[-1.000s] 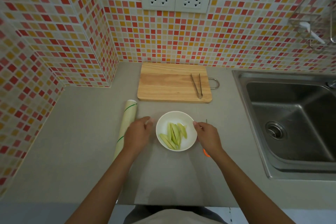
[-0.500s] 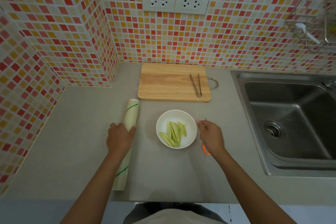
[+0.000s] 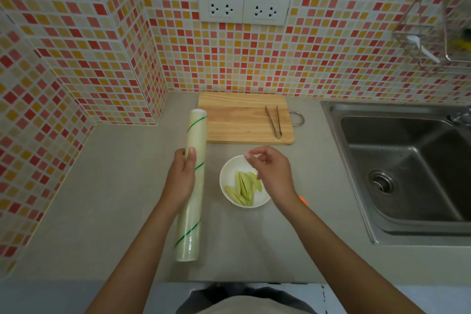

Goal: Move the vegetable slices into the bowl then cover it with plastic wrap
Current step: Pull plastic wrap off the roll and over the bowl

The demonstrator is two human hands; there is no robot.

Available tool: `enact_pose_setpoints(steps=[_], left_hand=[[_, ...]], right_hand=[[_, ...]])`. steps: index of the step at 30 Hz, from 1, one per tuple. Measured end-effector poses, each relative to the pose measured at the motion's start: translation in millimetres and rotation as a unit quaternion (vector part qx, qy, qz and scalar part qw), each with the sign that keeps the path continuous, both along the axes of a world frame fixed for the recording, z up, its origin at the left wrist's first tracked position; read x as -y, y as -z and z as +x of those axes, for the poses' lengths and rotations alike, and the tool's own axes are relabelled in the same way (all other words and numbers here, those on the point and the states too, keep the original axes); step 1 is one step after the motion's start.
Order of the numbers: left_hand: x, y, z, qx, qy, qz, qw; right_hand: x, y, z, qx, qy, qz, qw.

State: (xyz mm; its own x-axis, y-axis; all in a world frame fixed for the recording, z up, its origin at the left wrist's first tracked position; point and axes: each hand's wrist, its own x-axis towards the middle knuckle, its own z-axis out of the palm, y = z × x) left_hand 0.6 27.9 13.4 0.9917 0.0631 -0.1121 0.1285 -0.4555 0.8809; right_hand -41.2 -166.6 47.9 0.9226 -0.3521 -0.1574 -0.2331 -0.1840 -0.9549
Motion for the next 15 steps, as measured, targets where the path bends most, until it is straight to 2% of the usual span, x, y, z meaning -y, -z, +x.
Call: enact_pose_setpoints(steps=[2, 5, 15], left_hand=[[11.1, -16.4, -0.3, 0.015, 0.001, -0.049, 0.999], [26.8, -33.6, -1.8, 0.022, 0.003, -0.1, 0.995], [49.2, -48.1, -8.1, 0.034, 0.003, -0.103, 0.994]], right_hand=[[-17.6, -11.0, 4.5, -0.022, -0.039, 0.073, 0.996], [-32.5, -22.7, 7.1, -0.048, -0.073, 0.13, 0.988], [-28.9, -24.9, -0.6, -0.05, -0.077, 0.167, 0.982]])
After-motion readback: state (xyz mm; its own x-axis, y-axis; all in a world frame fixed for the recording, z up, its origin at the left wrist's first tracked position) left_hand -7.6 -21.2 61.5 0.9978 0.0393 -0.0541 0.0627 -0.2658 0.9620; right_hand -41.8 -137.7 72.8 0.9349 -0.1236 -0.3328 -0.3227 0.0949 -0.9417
